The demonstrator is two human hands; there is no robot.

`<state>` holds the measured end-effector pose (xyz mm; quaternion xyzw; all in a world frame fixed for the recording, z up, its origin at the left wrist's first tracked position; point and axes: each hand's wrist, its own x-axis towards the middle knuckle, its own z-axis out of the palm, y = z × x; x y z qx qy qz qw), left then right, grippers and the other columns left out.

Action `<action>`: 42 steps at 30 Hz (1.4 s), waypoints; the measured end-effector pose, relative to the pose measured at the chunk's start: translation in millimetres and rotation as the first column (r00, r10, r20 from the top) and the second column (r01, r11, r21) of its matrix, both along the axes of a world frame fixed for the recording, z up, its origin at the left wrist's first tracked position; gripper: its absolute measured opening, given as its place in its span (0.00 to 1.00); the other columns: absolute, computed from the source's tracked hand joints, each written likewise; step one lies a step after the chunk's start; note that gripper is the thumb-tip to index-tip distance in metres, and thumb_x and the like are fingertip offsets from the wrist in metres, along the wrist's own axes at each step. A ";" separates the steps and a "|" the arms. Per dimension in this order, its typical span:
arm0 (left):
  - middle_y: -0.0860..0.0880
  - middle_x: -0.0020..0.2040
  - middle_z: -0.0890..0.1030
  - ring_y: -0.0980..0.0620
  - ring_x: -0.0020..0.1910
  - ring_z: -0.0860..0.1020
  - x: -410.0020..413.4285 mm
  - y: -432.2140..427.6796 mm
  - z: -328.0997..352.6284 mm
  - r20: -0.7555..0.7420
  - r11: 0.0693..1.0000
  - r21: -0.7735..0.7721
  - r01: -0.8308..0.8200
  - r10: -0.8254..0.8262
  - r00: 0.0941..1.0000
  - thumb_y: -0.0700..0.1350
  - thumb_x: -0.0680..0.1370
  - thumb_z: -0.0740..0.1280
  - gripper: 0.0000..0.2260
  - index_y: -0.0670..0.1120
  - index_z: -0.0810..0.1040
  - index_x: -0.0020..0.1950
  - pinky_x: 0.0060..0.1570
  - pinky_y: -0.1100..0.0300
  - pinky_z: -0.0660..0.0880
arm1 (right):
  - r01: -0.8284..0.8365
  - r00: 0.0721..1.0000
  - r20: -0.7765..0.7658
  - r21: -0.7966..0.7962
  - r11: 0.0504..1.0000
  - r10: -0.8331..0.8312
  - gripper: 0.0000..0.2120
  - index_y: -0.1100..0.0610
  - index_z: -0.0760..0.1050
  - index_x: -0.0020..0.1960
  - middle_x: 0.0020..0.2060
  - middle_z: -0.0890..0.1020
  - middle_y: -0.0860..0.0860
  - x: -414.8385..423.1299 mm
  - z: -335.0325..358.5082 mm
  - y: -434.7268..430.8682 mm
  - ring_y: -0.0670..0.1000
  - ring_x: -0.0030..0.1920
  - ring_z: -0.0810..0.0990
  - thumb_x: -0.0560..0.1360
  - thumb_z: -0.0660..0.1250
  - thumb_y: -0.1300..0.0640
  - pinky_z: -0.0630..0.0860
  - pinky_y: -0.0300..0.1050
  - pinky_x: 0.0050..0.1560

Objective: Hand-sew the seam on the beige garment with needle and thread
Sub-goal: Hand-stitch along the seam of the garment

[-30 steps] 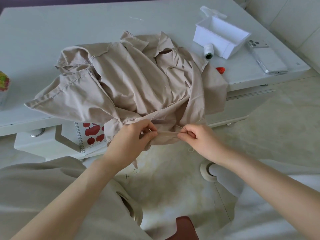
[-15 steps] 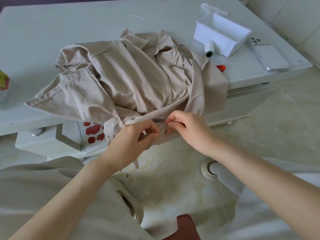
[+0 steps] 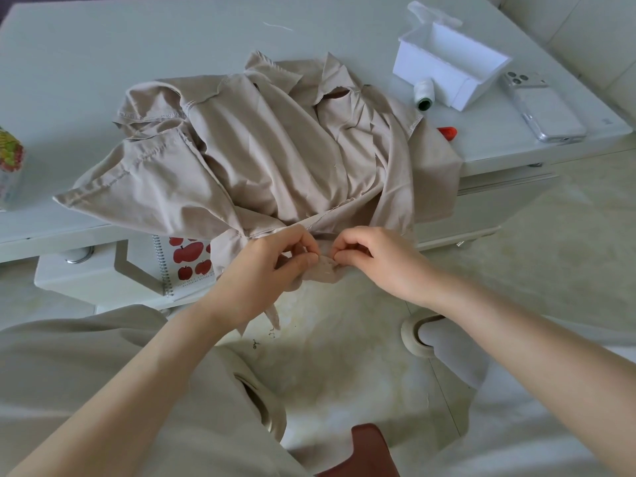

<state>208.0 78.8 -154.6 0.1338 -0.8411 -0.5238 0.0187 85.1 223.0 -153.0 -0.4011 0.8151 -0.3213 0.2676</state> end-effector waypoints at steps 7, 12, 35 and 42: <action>0.47 0.36 0.76 0.54 0.29 0.69 -0.9 0.1 -1.4 0.001 1.000 -0.013 0.009 -0.009 1.000 0.40 0.80 0.63 0.06 0.48 0.75 0.44 0.29 0.58 0.74 | 0.011 0.996 0.090 -0.056 0.998 -0.006 0.08 0.48 0.75 0.41 0.33 0.78 0.41 0.3 -0.7 3.8 0.36 0.35 0.74 0.77 0.66 0.58 0.68 0.30 0.39; 0.48 0.35 0.76 0.55 0.28 0.68 -1.0 1.1 -2.5 -0.009 1.000 -0.017 0.009 -0.009 1.000 0.40 0.80 0.64 0.06 0.49 0.75 0.44 0.26 0.62 0.74 | 0.013 0.993 0.118 -0.068 0.998 -0.005 0.09 0.48 0.75 0.40 0.33 0.78 0.41 0.8 -0.9 4.0 0.37 0.34 0.73 0.77 0.66 0.59 0.68 0.30 0.39; 0.50 0.34 0.75 0.59 0.26 0.69 -5.3 1.0 -4.6 0.014 1.000 0.001 0.024 -0.024 1.000 0.38 0.79 0.64 0.09 0.49 0.75 0.40 0.28 0.63 0.72 | -0.051 0.955 0.290 -0.074 0.996 0.070 0.10 0.48 0.76 0.40 0.33 0.78 0.42 5.2 -2.3 4.4 0.37 0.32 0.73 0.78 0.64 0.59 0.72 0.32 0.39; 0.60 0.31 0.75 0.62 0.29 0.70 -7.5 -0.1 -4.9 0.062 0.999 0.010 0.053 -0.054 0.997 0.40 0.81 0.61 0.07 0.48 0.78 0.47 0.32 0.70 0.69 | 0.012 0.922 0.387 -0.086 0.996 0.023 0.10 0.50 0.77 0.42 0.29 0.78 0.38 2.0 -2.6 7.6 0.38 0.32 0.73 0.79 0.62 0.60 0.72 0.34 0.39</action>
